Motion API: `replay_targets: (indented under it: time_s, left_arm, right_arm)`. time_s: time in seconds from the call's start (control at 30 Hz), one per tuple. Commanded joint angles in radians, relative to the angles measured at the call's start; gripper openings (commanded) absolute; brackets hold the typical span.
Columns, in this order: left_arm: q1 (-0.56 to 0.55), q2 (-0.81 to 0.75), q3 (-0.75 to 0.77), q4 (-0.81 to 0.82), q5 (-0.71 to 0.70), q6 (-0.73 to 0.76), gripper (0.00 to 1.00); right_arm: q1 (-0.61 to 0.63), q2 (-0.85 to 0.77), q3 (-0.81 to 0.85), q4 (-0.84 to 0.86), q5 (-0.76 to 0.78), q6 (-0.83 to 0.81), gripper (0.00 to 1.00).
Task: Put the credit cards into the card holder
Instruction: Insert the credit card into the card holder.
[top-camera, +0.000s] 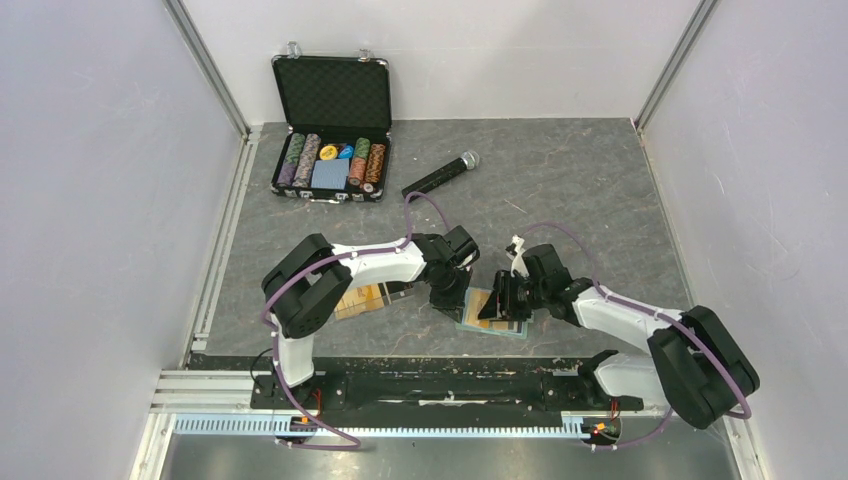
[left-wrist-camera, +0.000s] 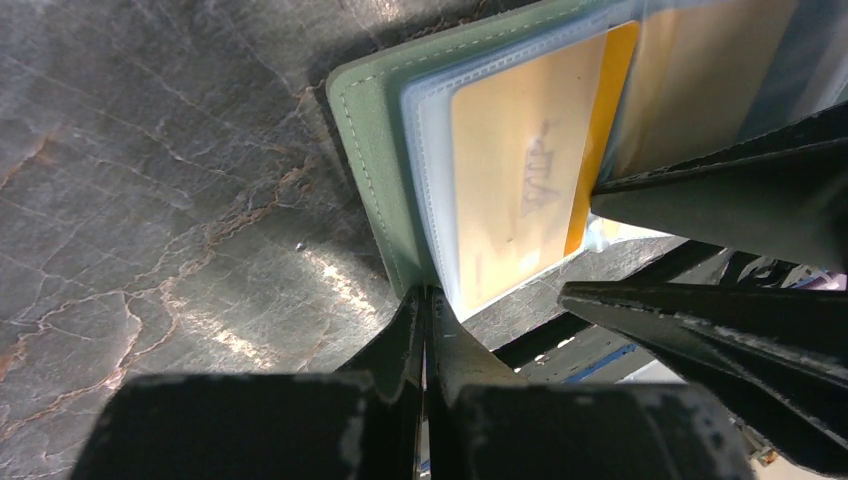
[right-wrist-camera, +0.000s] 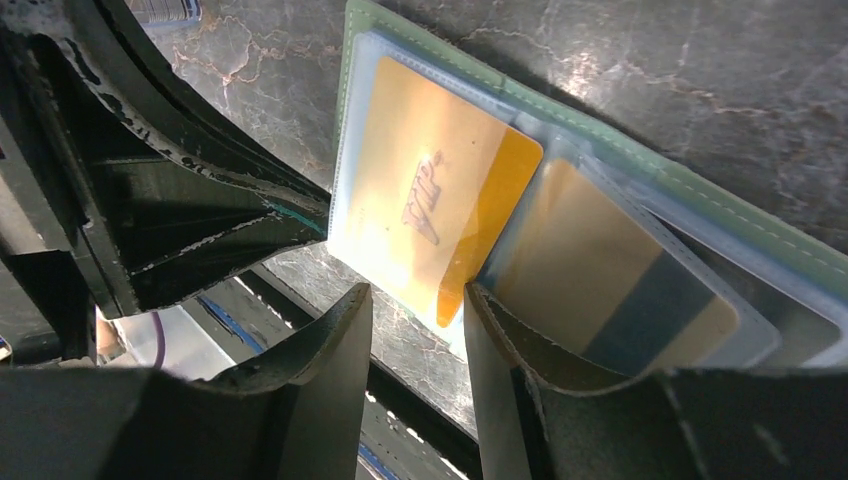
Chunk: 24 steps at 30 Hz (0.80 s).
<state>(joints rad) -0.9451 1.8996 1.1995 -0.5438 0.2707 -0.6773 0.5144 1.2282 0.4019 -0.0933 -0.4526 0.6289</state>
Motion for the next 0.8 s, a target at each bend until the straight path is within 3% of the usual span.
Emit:
replay_targets:
  time_s: [0.0, 0.23, 0.47, 0.57, 0.77]
  left_arm:
    - [-0.015, 0.006, 0.040, -0.002, -0.010, -0.001, 0.03]
    - [-0.014, -0.020, 0.078, -0.073, -0.082, 0.030, 0.13]
    - [-0.011, -0.123, 0.062, -0.102, -0.182, 0.014, 0.35]
    - [-0.001, -0.152, 0.038, -0.063, -0.159, -0.007, 0.42]
    - [0.037, -0.155, -0.034, 0.076, -0.050, -0.060, 0.46]
  right_arm:
    - [0.025, 0.024, 0.035, 0.052, -0.018, 0.012, 0.41]
    - [0.032, -0.004, 0.039, 0.038, -0.009, -0.002, 0.37]
    - [0.030, -0.095, 0.096, -0.085, 0.084, -0.056, 0.41]
    - [0.029, -0.111, 0.116, -0.137, 0.114, -0.083, 0.41]
    - [0.007, -0.107, 0.117, -0.239, 0.202, -0.156, 0.41]
